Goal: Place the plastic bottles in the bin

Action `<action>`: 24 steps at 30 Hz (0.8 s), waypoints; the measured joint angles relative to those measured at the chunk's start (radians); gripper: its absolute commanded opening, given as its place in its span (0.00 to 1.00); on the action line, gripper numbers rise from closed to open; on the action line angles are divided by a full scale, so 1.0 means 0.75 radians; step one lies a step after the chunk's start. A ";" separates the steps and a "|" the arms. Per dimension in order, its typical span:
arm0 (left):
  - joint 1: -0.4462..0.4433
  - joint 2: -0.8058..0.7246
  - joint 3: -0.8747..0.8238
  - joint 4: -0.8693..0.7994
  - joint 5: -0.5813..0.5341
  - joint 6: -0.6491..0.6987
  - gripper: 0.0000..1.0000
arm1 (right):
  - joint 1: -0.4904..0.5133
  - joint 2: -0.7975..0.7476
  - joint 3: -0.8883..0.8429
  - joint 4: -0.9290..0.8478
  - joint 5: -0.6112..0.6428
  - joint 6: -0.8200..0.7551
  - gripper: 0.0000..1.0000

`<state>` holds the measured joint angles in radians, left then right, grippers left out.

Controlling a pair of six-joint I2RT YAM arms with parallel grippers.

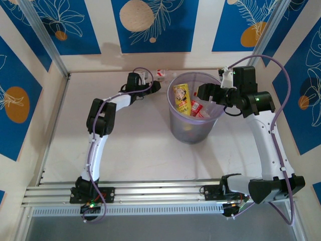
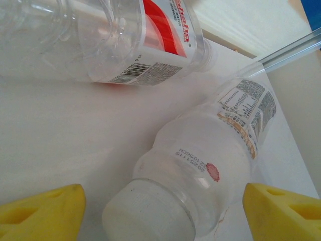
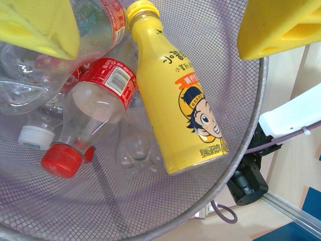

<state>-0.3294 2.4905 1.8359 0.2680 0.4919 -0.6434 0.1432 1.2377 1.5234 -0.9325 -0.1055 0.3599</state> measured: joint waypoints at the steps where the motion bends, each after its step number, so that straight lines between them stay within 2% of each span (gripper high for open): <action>1: 0.000 0.003 -0.001 0.004 0.006 -0.005 0.72 | 0.000 0.000 0.000 0.000 0.000 0.000 0.82; 12: 0.000 0.022 -0.013 0.046 0.034 -0.044 0.55 | -0.001 0.000 0.000 0.000 0.001 0.000 0.81; 24: 0.000 -0.035 -0.148 0.126 0.042 -0.042 0.46 | -0.001 0.000 0.000 0.000 0.001 0.000 0.81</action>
<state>-0.3294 2.4645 1.7248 0.3622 0.5232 -0.6746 0.1425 1.2377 1.5234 -0.9325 -0.1051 0.3599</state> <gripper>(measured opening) 0.473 0.815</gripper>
